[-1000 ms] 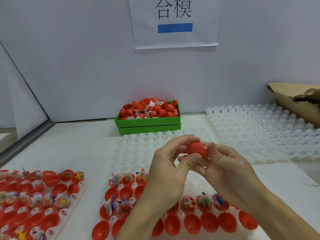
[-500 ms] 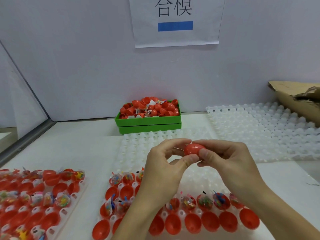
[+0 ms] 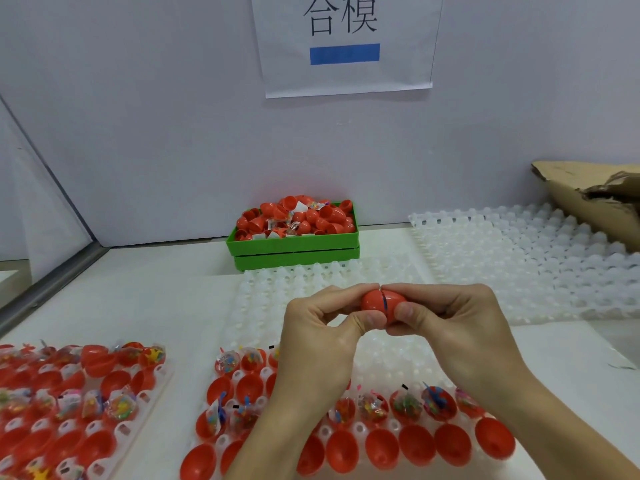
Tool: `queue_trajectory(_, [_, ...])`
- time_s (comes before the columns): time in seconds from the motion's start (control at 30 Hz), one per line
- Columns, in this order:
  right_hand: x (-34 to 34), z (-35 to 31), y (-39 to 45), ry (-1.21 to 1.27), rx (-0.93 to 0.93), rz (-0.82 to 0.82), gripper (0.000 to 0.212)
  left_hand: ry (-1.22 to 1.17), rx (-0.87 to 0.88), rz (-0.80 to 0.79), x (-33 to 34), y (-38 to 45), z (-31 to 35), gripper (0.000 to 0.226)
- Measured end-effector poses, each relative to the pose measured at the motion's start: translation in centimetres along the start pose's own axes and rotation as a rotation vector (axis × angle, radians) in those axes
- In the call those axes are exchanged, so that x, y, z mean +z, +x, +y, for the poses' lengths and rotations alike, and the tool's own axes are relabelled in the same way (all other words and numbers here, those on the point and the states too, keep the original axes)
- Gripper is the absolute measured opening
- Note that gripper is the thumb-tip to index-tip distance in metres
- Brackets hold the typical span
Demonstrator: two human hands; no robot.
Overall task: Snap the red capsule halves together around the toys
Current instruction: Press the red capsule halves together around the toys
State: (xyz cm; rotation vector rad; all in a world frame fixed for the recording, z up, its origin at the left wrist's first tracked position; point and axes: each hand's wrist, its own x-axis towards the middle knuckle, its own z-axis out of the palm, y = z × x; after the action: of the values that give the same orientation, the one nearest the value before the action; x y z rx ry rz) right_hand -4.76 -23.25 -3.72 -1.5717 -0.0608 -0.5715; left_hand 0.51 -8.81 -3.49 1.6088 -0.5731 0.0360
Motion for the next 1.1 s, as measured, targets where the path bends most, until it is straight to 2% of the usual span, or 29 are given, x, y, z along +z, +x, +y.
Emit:
queue_trajectory(0.17, [0.3, 0.1, 0.0, -0.019, -0.002, 0.01, 0.038, 0.046, 0.027, 0.015, 0.1, 0.0, -0.2, 0.039])
queue_trajectory(0.43, [0.6, 0.4, -0.3, -0.013, 0.01, 0.025, 0.053, 0.074, 0.046, 0.0, 0.4, -0.1, -0.5, 0.036])
queue_trajectory(0.67, [0.7, 0.5, -0.4, -0.015, 0.022, -0.043, 0.066, 0.137, 0.133, 0.032, 0.6, -0.2, -0.6, 0.04])
queue_trajectory(0.83, [0.4, 0.8, -0.4, -0.048, 0.035, -0.053, 0.056, 0.317, 0.299, 0.052, 0.7, -0.4, -1.0, 0.044])
queue_trajectory(0.97, [0.5, 0.1, -0.6, -0.093, -0.003, -0.09, 0.06, 0.458, 0.429, 0.103, 0.9, -0.5, -1.2, 0.043])
queue_trajectory(1.03, [0.7, -0.3, -0.8, -0.108, -0.012, -0.138, 0.05, 0.499, 0.459, 0.119, 0.8, -0.4, -1.3, 0.037])
queue_trajectory(1.1, [0.9, -0.1, -0.8, -0.095, 0.024, -0.117, 0.035, 0.554, 0.495, 0.116, 0.6, -0.3, -1.5, 0.034])
